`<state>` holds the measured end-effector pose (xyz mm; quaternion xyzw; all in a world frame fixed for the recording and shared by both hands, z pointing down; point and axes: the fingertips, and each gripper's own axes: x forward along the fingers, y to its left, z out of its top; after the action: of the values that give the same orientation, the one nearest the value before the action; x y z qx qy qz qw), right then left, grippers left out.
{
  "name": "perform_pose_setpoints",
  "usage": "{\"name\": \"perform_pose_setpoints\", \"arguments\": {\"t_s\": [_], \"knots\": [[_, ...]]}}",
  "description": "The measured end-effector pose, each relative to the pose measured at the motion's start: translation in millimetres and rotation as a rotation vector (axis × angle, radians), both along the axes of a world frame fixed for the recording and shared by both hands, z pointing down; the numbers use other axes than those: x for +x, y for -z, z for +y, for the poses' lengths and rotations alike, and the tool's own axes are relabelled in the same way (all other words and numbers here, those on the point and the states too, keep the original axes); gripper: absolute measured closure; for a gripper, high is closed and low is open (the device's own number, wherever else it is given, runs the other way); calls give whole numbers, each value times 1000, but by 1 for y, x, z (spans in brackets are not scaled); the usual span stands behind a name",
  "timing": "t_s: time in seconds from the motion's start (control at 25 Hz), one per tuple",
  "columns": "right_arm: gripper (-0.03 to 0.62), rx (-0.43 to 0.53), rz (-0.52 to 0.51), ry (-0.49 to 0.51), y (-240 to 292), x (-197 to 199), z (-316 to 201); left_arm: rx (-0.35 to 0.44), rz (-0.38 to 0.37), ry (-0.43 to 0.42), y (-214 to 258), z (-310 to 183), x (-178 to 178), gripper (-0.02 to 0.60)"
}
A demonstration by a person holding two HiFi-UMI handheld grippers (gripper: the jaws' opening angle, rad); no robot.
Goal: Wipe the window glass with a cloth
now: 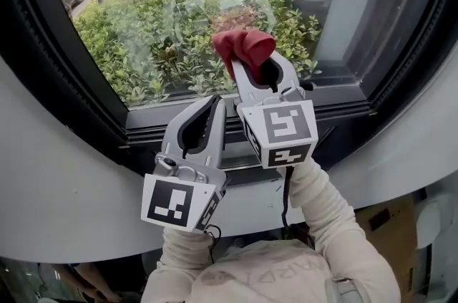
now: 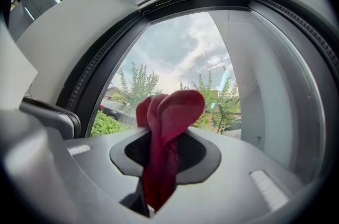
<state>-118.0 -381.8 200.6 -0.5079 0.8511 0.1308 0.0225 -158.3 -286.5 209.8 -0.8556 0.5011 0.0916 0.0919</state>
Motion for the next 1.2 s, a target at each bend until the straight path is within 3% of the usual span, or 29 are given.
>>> {"name": "perform_pose_setpoints", "arguments": {"t_s": [0.4, 0.92, 1.2], "knots": [[468, 35, 75, -65, 6, 45, -7, -6, -13, -20, -2, -1, 31, 581], [464, 25, -26, -250, 5, 192, -27, -14, -42, -93, -5, -11, 107, 581], [464, 13, -48, -326, -1, 248, -34, -12, -54, -107, -3, -12, 134, 581]]}}
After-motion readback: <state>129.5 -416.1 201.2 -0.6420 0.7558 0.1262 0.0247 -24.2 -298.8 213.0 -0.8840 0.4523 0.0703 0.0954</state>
